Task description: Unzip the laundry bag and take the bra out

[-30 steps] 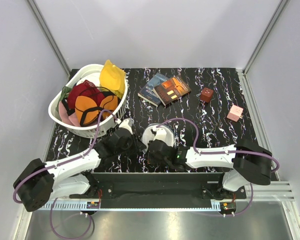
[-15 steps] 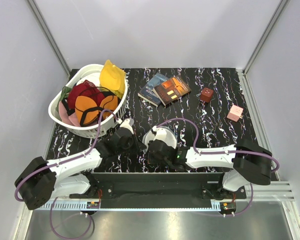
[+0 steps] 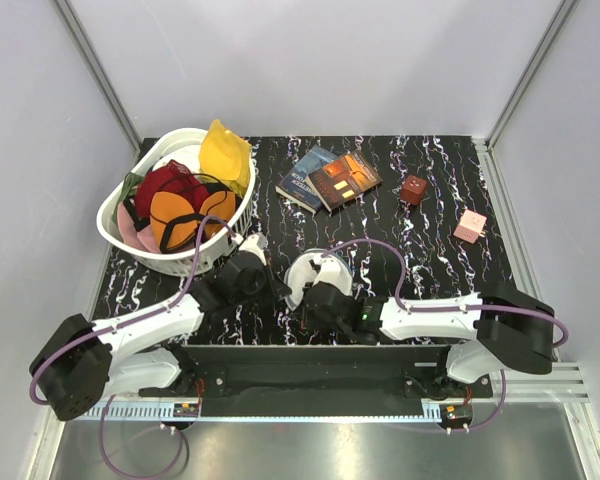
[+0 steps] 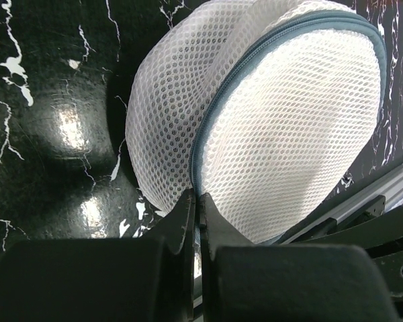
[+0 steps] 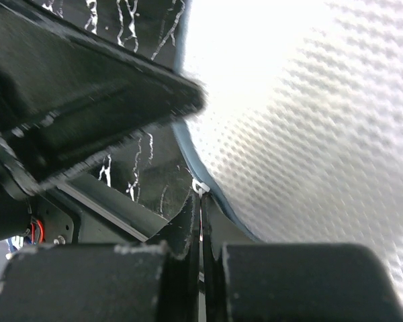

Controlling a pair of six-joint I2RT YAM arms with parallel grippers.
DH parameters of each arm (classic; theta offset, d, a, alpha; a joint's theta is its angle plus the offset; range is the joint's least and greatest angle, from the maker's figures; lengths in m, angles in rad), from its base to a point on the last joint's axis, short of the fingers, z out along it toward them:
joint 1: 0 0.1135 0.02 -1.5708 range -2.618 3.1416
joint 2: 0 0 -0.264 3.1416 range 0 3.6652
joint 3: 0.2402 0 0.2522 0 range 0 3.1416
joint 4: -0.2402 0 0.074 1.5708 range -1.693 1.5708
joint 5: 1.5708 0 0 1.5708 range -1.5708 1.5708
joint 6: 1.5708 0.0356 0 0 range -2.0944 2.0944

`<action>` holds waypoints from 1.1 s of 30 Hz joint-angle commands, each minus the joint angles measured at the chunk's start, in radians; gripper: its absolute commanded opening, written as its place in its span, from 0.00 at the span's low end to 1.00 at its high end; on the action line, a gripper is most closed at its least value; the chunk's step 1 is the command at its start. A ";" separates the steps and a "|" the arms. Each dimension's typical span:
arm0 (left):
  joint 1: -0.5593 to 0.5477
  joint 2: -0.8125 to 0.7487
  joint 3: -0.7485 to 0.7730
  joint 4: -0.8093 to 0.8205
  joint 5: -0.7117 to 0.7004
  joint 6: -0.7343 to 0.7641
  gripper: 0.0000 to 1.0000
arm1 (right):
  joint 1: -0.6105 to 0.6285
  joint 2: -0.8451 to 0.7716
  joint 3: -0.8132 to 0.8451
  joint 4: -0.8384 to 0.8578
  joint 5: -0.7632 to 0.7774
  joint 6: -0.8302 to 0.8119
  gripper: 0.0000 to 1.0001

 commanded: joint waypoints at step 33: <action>0.029 -0.095 -0.021 0.024 0.037 0.036 0.70 | 0.007 -0.023 0.067 -0.059 0.030 0.001 0.00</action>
